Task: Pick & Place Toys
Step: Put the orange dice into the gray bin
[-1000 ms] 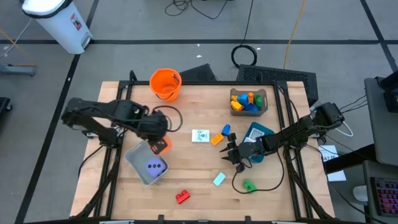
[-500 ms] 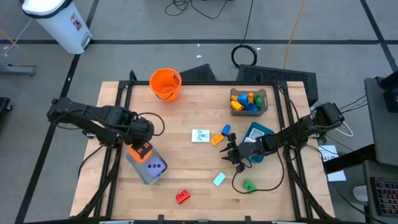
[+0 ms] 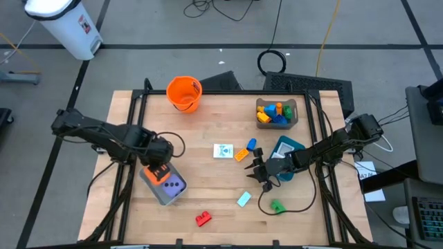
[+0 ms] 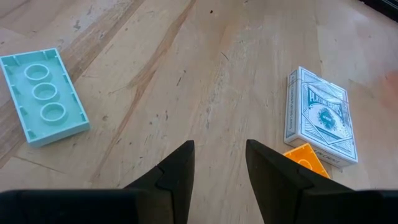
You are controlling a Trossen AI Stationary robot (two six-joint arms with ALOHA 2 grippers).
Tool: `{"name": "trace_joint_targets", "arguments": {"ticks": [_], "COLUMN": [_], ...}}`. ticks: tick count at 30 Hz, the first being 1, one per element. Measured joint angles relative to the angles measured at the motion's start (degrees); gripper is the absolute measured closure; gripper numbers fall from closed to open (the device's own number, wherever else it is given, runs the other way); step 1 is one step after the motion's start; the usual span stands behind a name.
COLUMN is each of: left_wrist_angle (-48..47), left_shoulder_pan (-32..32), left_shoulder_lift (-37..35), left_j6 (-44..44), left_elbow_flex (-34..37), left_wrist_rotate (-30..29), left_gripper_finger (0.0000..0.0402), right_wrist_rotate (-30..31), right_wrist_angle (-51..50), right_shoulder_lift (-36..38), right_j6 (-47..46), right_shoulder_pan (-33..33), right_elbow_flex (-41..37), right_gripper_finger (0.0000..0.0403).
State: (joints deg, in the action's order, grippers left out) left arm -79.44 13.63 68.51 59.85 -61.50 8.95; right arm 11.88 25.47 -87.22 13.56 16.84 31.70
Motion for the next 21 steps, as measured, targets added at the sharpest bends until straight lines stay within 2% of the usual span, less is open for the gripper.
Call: {"name": "trace_joint_targets", "arguments": {"ticks": [21], "left_wrist_angle": [6.8], "left_shoulder_pan": [-0.2], "left_shoulder_lift": [0.0], "left_j6": [-4.7], "left_elbow_flex": [6.9], "left_wrist_rotate": [-2.8], "left_gripper_finger": [0.0321], "right_wrist_rotate": [0.0], "right_wrist_angle": [0.0], "right_shoulder_lift": [0.0], "right_j6": [0.0], "right_shoulder_pan": [0.0], "right_elbow_flex": [0.0], "right_gripper_finger": [0.0266]}}
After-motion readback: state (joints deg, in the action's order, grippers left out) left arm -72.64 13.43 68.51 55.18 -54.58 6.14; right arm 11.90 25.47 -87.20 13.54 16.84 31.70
